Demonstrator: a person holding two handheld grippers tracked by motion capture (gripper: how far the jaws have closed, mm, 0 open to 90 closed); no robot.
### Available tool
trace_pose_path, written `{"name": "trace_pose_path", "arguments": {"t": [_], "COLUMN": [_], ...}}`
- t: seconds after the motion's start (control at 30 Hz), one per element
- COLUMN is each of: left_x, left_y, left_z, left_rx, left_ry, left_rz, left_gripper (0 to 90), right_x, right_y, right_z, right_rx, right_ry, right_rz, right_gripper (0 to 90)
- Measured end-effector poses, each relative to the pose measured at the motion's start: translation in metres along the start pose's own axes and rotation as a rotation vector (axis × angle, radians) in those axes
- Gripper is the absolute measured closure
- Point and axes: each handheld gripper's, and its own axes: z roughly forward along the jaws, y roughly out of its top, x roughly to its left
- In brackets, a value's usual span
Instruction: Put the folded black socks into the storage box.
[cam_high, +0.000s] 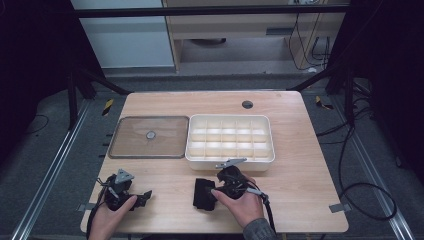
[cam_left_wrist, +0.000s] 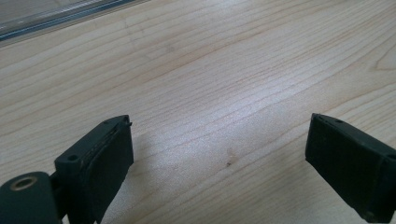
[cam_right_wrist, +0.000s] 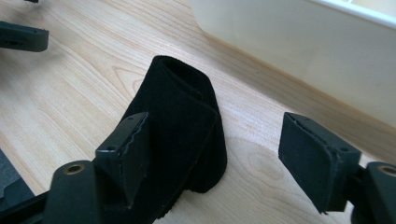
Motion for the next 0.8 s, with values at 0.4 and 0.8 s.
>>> {"name": "trace_pose_path", "arguments": {"t": [0.4,0.8], "left_x": [-0.001,-0.003], "left_y": [0.000,0.000], "left_z": [0.005,0.008], "left_rx": [0.019,0.020], "left_ry": [-0.006,0.002], "left_rz": [0.008,0.024], "left_gripper": [7.3,5.9], "right_x": [0.003,0.007], "right_y": [0.002,0.004], "right_z": [0.013,0.034], "right_rx": [0.017,0.055], "right_ry": [0.009,0.015], "right_rz": [0.001,0.017], "right_gripper": [31.5,30.8]}}
